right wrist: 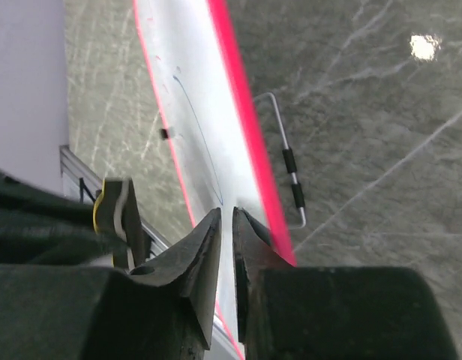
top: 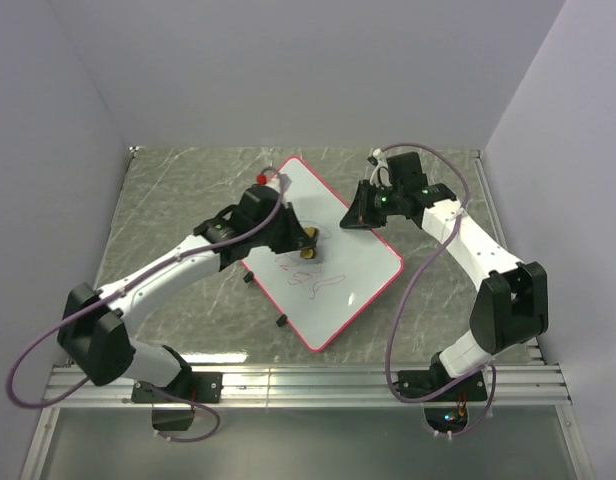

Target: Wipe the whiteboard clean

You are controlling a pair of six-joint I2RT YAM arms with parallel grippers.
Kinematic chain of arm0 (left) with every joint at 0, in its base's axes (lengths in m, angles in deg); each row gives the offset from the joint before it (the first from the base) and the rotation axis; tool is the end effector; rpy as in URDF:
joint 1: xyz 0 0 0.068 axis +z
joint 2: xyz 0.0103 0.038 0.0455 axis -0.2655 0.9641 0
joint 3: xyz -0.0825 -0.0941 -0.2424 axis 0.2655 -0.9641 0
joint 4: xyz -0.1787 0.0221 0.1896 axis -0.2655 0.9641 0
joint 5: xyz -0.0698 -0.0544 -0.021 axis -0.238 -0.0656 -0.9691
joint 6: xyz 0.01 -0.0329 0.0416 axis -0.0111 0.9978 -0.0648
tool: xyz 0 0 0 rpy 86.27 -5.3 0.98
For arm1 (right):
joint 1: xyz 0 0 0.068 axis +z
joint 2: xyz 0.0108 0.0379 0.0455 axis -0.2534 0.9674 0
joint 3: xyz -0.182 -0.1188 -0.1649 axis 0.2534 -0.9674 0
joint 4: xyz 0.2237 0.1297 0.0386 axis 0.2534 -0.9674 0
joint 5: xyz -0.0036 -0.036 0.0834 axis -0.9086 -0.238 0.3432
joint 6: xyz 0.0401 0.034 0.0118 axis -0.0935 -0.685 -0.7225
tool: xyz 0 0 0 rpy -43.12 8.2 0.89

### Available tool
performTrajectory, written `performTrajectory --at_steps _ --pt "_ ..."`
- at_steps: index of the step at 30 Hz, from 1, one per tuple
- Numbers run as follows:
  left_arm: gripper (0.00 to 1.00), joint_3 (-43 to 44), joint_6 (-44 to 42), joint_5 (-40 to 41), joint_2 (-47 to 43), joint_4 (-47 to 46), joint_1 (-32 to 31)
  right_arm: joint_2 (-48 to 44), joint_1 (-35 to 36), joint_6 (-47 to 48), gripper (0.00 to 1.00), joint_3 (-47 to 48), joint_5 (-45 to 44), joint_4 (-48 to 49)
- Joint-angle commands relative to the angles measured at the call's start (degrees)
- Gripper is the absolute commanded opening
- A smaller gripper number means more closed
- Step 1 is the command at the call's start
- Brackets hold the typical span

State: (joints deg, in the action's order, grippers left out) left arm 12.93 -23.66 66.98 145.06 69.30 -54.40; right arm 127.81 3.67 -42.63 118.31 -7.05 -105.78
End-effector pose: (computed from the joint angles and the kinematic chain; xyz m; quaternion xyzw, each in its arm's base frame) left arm 0.2362 -0.1976 0.3045 -0.0326 0.8878 -0.3553 0.2908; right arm 0.3180 0.1257 0.3004 -0.0569 0.8923 0.3759 0.2434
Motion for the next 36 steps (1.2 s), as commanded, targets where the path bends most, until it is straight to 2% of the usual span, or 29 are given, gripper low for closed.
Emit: performTrajectory --at_steps 1,2,5,6,7,13,18,23,30,36 --pt "0.0 7.2 -1.5 -1.9 4.1 -4.6 -3.4 -2.9 -0.2 2.2 0.2 -1.8 -0.1 1.2" --pt "0.0 8.7 -1.7 -1.3 5.4 -4.0 -4.3 -3.2 -0.2 2.2 0.22 -2.1 -0.1 1.2" --pt "0.0 14.5 -2.7 0.2 9.1 -1.6 -6.9 -4.5 -0.2 1.8 0.44 -2.3 -1.2 1.5" --pt "0.0 15.1 -2.7 0.5 9.8 -1.2 -7.5 -5.0 -0.3 1.6 0.54 -2.0 -1.4 1.6" --pt "0.0 15.1 -2.7 0.6 9.9 -1.4 -7.7 -5.6 -0.6 1.0 0.57 -1.1 -1.4 1.6" --pt "0.0 10.7 -1.5 2.2 8.0 -1.7 -7.8 -7.8 -1.2 -0.4 0.58 6.5 -0.8 0.5" --pt "0.0 -0.6 1.4 4.8 3.0 -3.0 -7.8 -8.7 -4.2 0.9 0.59 10.7 -6.8 -3.0" --pt "0.0 -5.3 2.1 5.6 -0.3 -2.6 -7.8 -6.4 -6.1 -0.2 0.59 6.3 -3.0 0.7" --pt "0.0 -3.2 1.0 5.6 -0.3 -0.7 -7.8 -4.2 -6.0 -1.6 0.59 -1.8 1.5 6.8" --pt "0.0 -2.8 0.9 5.7 -0.1 -0.5 -7.8 -3.0 -4.8 -2.3 0.57 -3.6 6.6 10.0"
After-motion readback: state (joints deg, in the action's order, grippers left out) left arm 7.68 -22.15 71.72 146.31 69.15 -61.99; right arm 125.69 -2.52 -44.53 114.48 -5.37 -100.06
